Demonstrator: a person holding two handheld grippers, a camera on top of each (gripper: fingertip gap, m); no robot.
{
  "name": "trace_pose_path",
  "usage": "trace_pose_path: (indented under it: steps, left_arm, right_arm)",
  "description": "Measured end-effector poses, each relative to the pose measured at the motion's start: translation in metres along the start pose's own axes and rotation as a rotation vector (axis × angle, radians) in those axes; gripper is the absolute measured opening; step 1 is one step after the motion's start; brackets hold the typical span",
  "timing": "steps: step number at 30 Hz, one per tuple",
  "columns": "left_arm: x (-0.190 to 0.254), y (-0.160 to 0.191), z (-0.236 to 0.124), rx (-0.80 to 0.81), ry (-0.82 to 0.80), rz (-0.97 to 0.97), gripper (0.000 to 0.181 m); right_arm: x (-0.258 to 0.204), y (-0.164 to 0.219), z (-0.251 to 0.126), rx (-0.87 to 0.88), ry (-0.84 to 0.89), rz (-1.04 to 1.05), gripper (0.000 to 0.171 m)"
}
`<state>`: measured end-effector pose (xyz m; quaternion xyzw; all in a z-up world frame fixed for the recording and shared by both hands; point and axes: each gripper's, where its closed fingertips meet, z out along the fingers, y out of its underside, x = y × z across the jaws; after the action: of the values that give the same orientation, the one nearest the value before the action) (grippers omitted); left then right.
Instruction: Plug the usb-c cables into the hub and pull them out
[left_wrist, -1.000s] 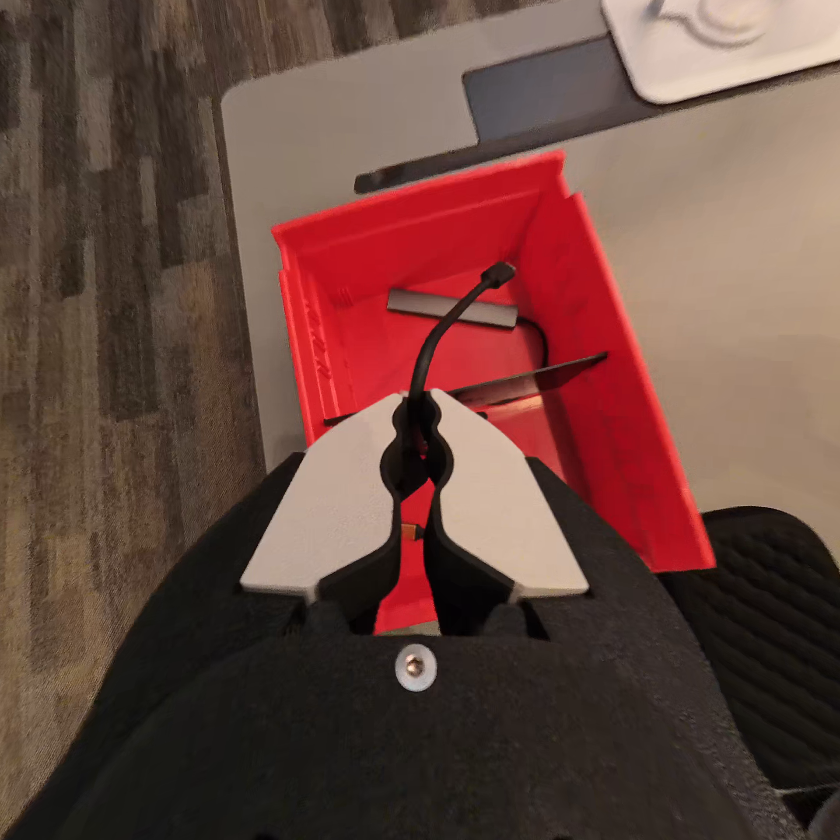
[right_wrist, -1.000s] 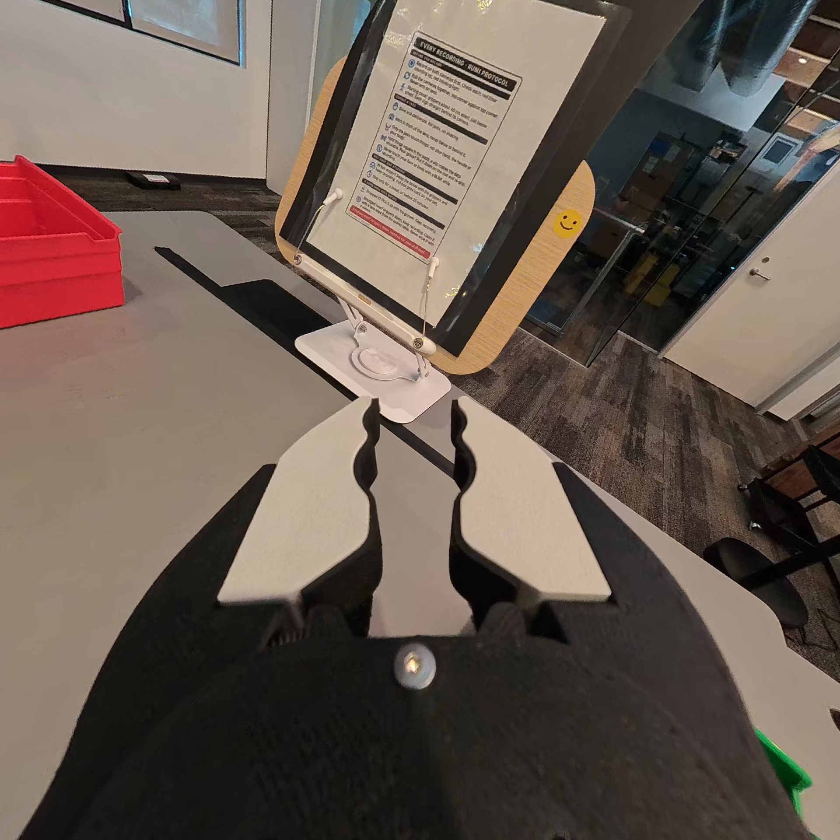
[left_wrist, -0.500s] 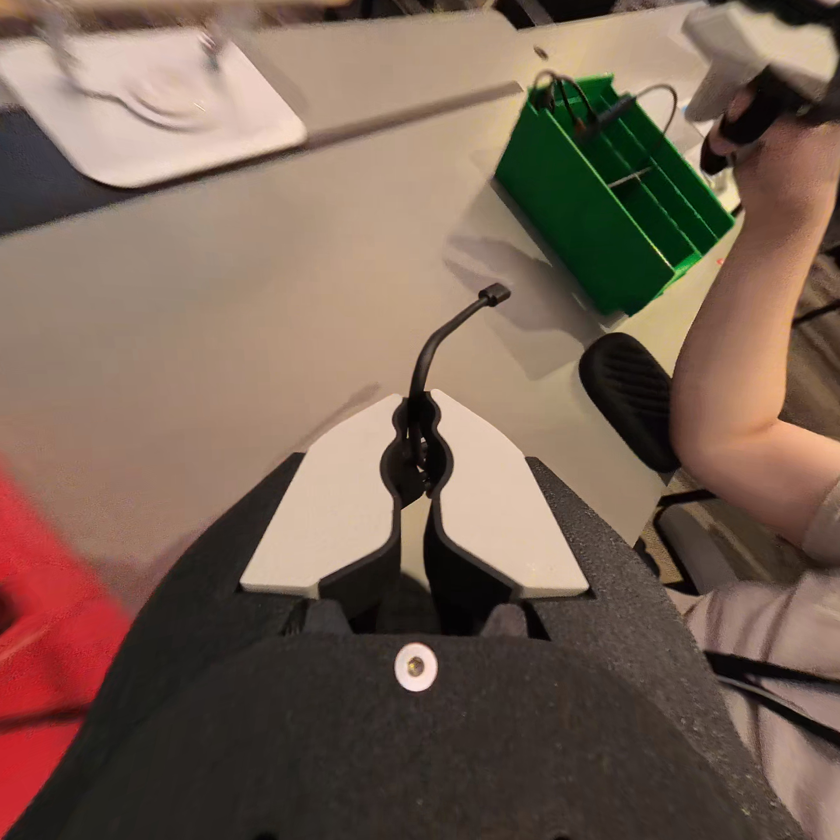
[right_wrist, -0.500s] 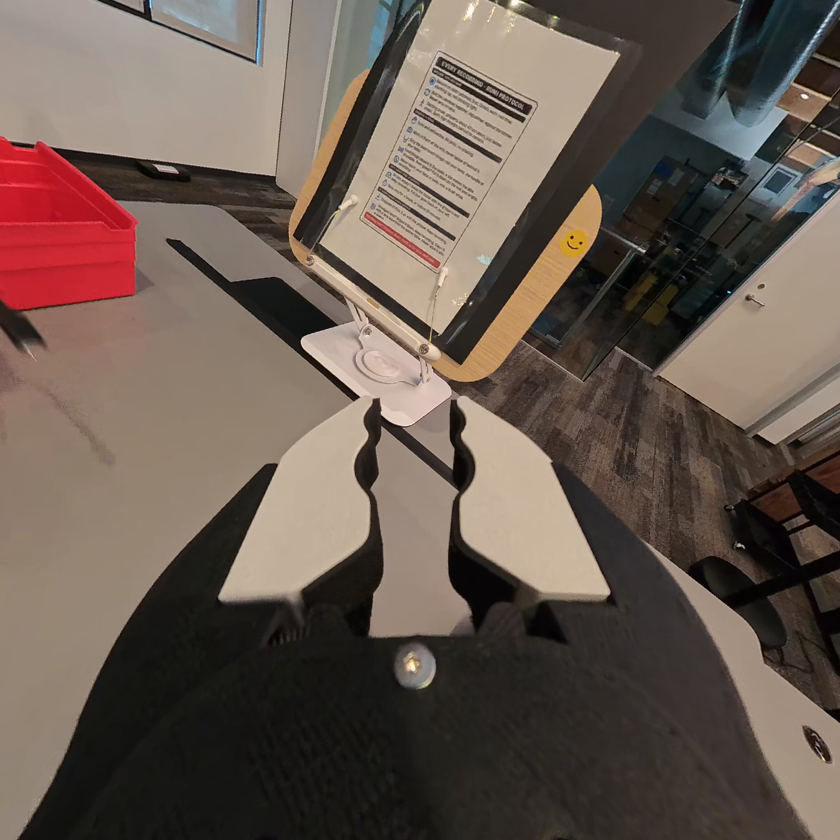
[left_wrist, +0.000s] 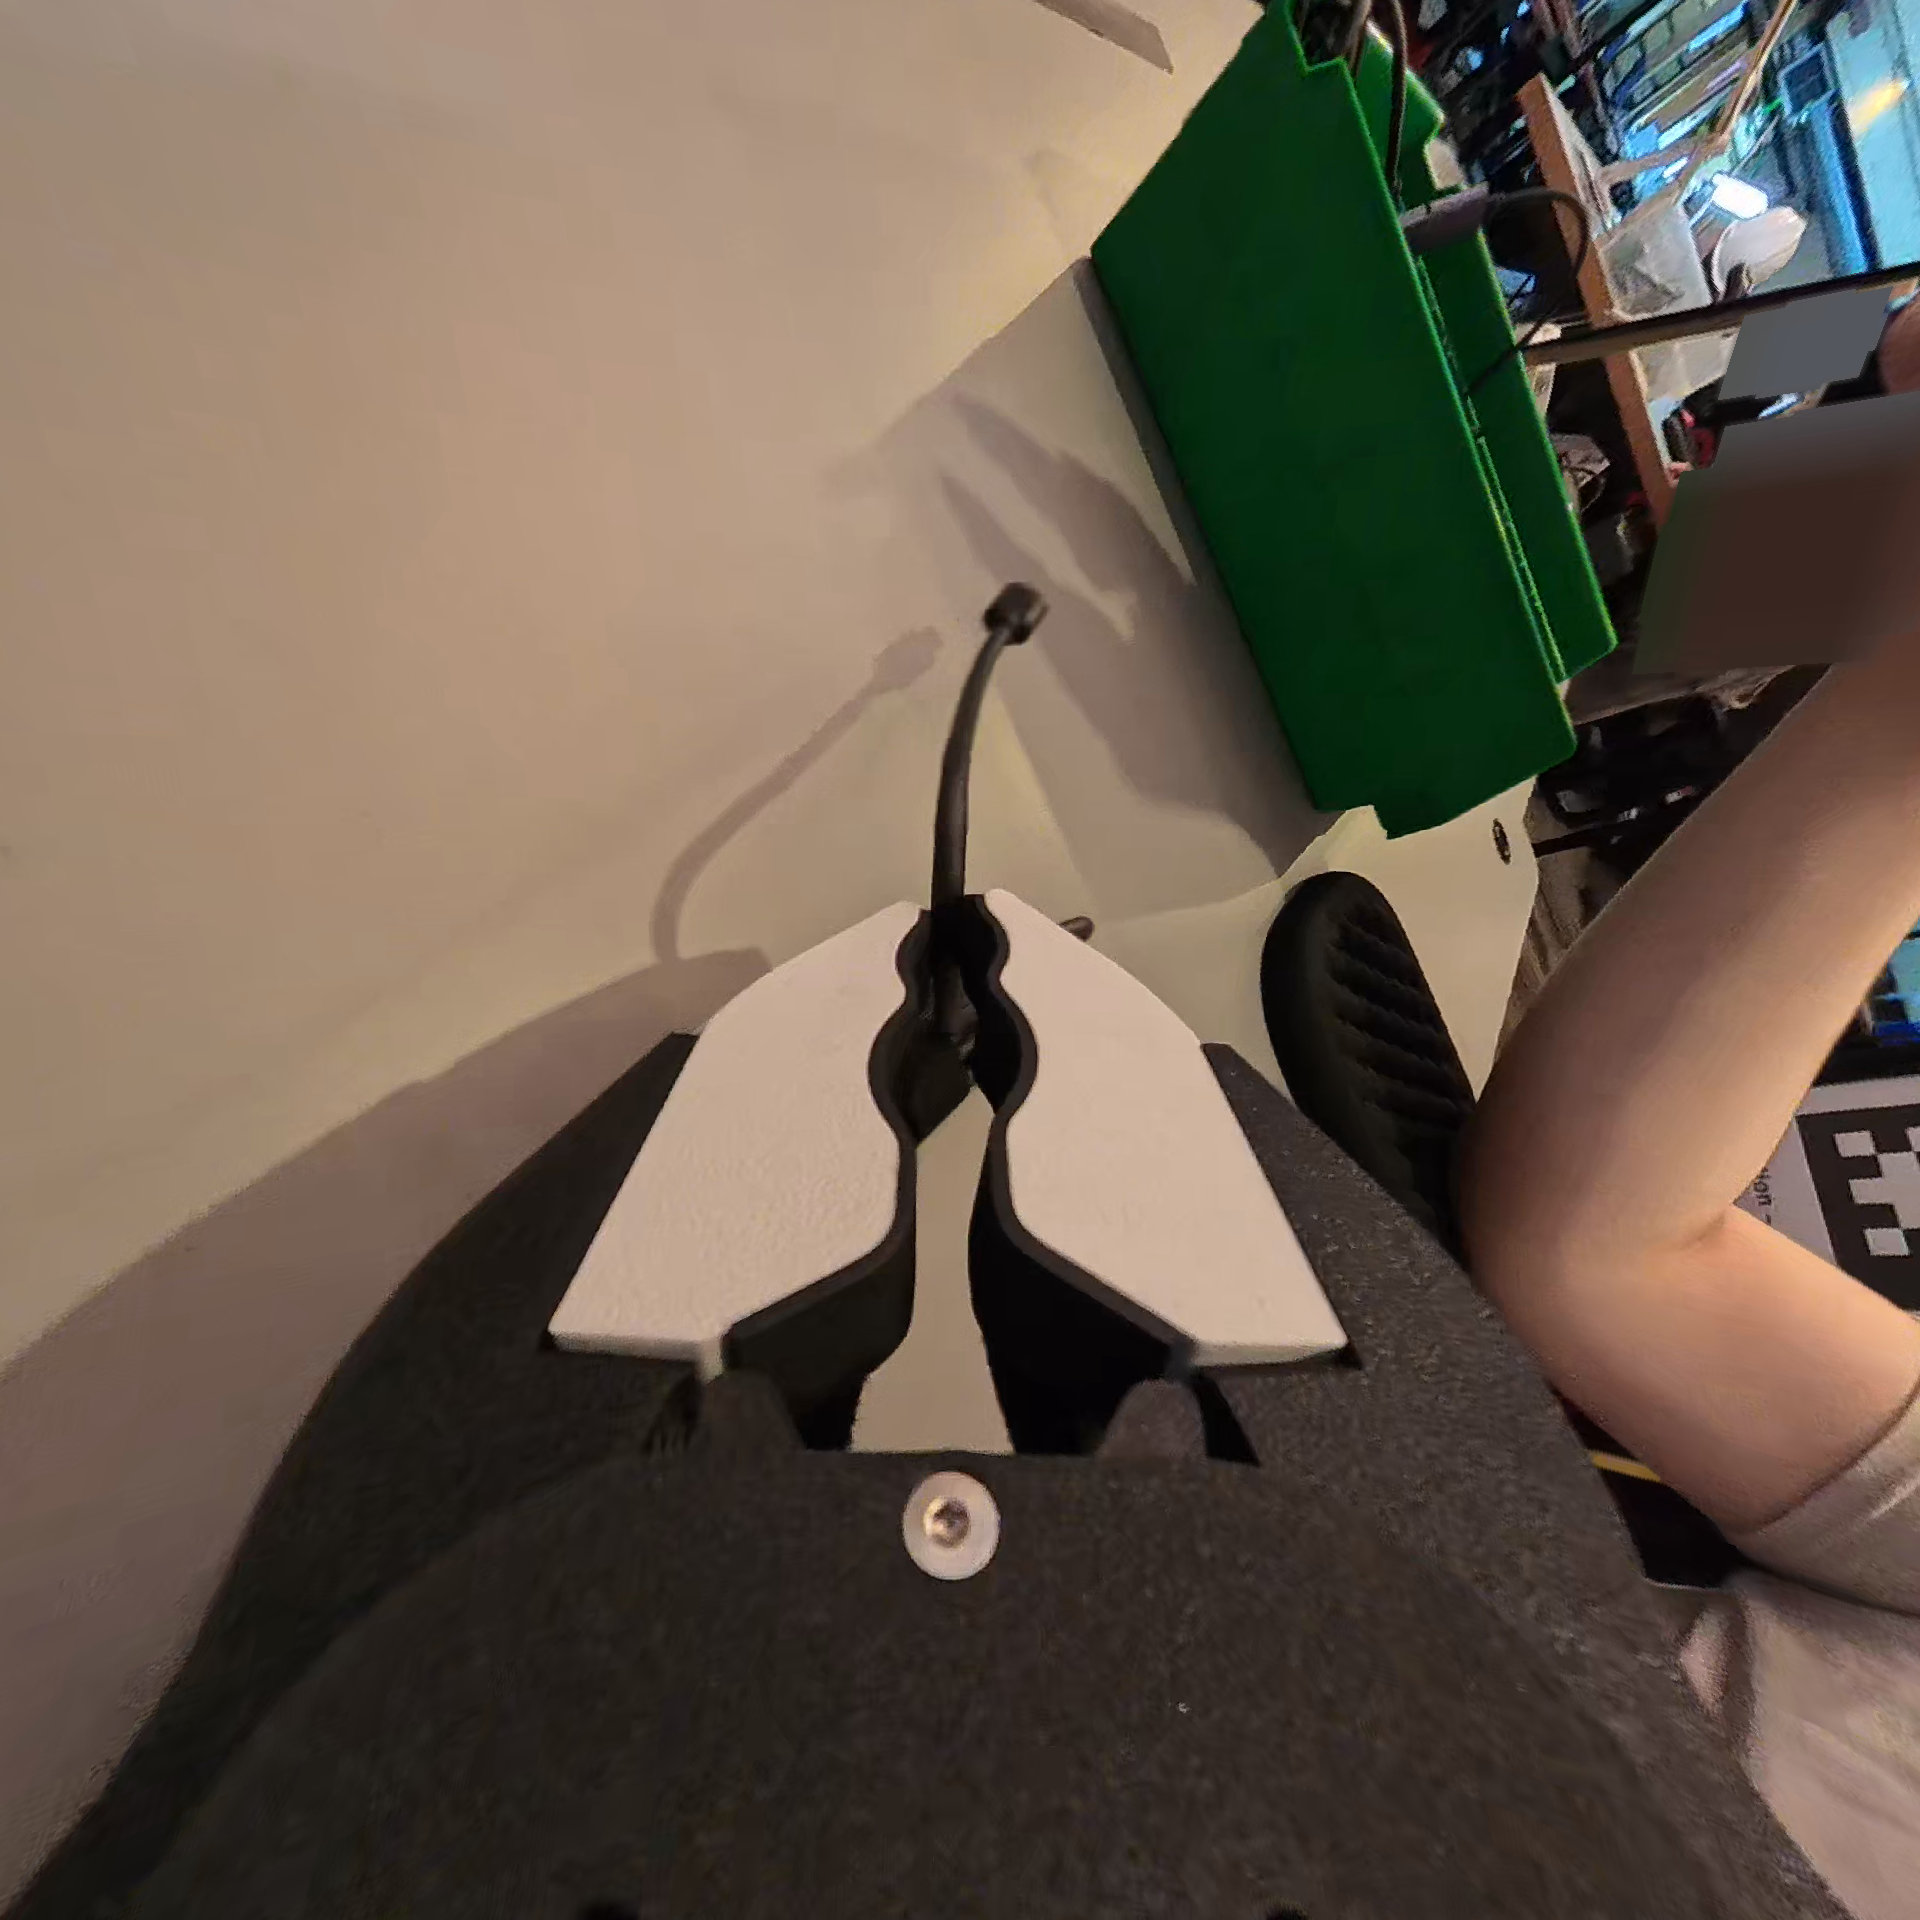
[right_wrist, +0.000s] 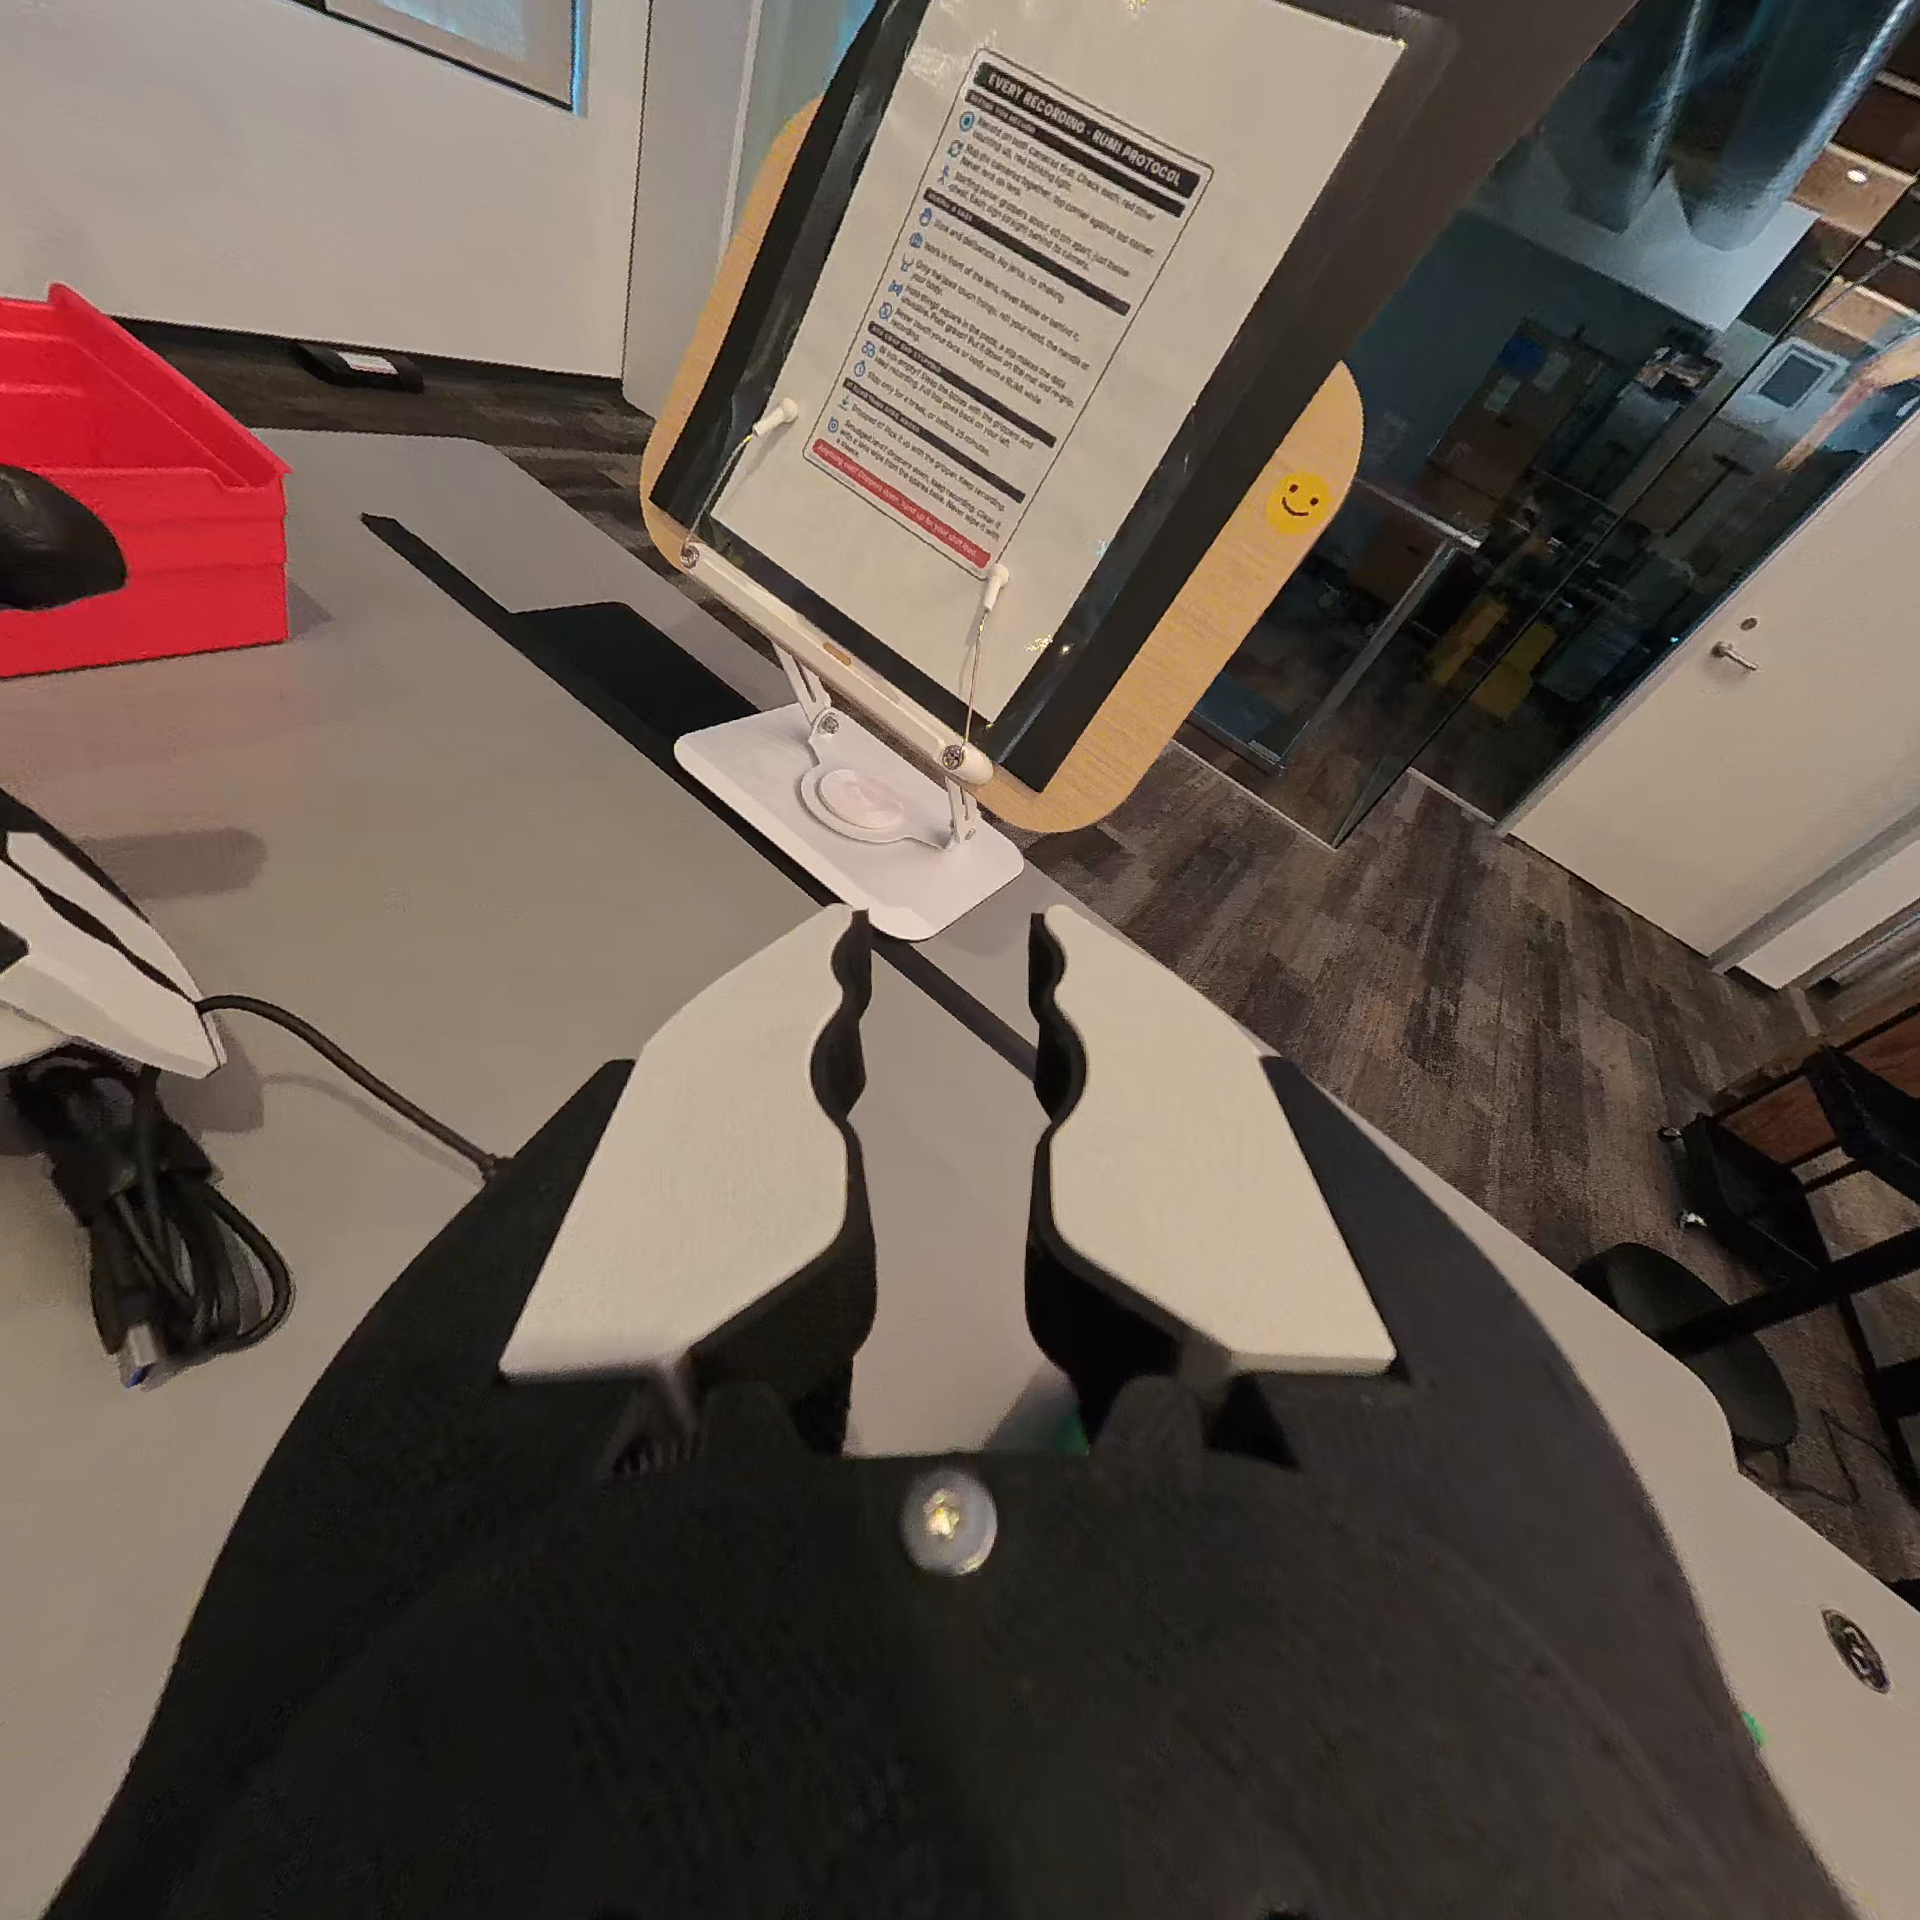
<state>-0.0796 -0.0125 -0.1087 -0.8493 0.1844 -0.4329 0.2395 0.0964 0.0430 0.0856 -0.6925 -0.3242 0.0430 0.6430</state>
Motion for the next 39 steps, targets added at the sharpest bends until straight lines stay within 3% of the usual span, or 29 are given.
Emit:
trace_pose_path:
  steps: [5,10,15,18,20,23,26,30,34,39]
  left_arm:
    - [-0.011,-0.009,-0.017,0.055,-0.045,0.002,0.034]
    - [0.004,-0.030,-0.077,0.226,-0.159,0.204,0.036]
    - [-0.020,-0.020,-0.202,0.218,-0.459,0.474,0.036]
    - [-0.066,-0.010,-0.295,0.163,-0.688,0.561,0.034]
    - [-0.099,0.000,-0.337,0.061,-0.764,0.630,0.032]
    - [-0.131,0.016,-0.351,-0.138,-0.701,0.805,0.030]
    - [-0.159,0.022,-0.342,-0.288,-0.644,0.937,0.029]
    - [-0.169,0.054,-0.322,-0.500,-0.407,0.926,0.024]
    - [-0.197,0.087,-0.343,-0.819,-0.381,0.989,0.020]
    - [-0.220,0.107,-0.352,-1.043,-0.344,1.014,0.016]
  right_arm:
    - [0.003,0.009,0.001,-0.014,-0.007,0.016,0.030]
    - [0.008,0.015,0.001,-0.024,0.008,0.009,0.030]
    - [-0.010,-0.001,0.001,0.037,-0.096,0.038,0.030]
    - [-0.024,-0.022,-0.001,0.119,-0.161,0.075,0.029]
    - [-0.028,-0.026,0.002,0.118,-0.167,0.088,0.029]
    - [-0.038,-0.026,0.009,0.091,-0.164,0.021,0.029]
    - [-0.049,-0.020,0.020,0.026,-0.159,-0.059,0.030]
    - [-0.070,-0.016,0.031,-0.014,-0.209,-0.110,0.030]
    - [-0.097,-0.020,0.037,0.027,-0.310,-0.152,0.030]
    - [-0.115,-0.015,0.044,0.008,-0.361,-0.215,0.030]
